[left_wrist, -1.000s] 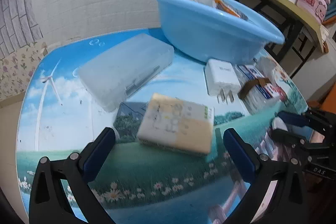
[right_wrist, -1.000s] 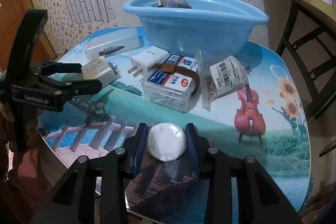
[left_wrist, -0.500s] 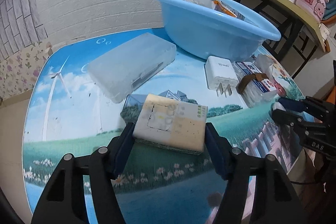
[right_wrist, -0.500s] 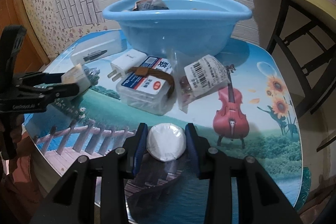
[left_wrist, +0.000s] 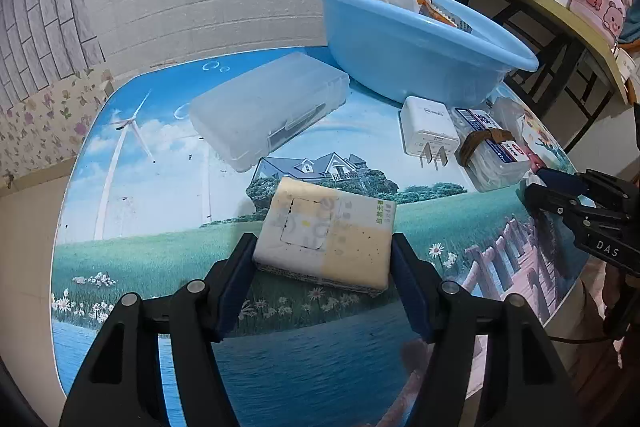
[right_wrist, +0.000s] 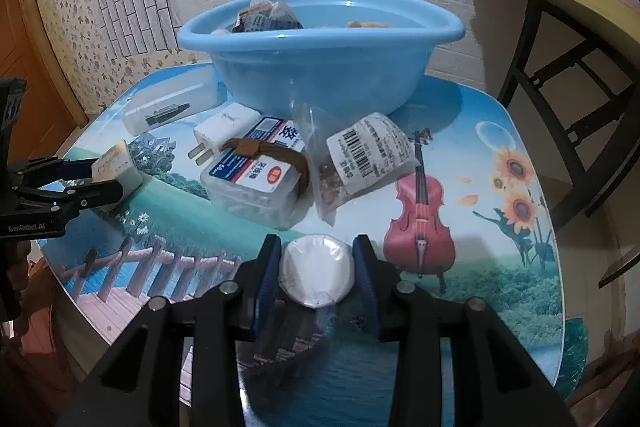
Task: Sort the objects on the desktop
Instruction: 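Grasp the white round lid with the right gripper while the left gripper grasps the Face tissue pack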
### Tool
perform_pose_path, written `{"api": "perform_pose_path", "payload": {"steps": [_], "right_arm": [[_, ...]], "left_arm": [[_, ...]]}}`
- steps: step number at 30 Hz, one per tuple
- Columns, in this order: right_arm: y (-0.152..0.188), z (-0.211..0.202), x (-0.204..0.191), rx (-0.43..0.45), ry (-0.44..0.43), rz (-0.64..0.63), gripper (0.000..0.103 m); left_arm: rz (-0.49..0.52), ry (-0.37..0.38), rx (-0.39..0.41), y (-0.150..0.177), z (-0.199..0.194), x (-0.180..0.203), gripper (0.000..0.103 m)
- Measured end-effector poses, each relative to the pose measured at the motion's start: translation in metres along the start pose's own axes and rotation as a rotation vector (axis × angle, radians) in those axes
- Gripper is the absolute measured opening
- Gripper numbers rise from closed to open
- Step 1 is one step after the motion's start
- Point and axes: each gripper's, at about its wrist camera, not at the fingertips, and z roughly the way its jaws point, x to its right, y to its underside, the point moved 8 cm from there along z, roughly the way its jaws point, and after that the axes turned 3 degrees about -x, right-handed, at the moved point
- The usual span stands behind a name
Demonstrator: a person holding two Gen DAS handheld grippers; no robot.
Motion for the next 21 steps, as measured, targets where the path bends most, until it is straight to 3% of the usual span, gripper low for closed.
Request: {"api": "perform_pose_path", "payload": {"steps": [9,16,21], "right_arm": [[0.004,0.003,-0.003,-0.009,0.005,-0.012,0.037],[0.003,-0.009,-0.002,0.036,-0.012,-0.022,0.038],[0.008,-0.010,-0.003,0.036,-0.029,-0.031,0.049]], "left_arm": [[0.065,-0.050,0.035,0.003,0.002,0.005,0.065],[0.067,-0.054,0.051,0.003,0.001,0.004,0.065],[0.067,-0.053,0.061,0.005,0.000,0.004,0.066]]}}
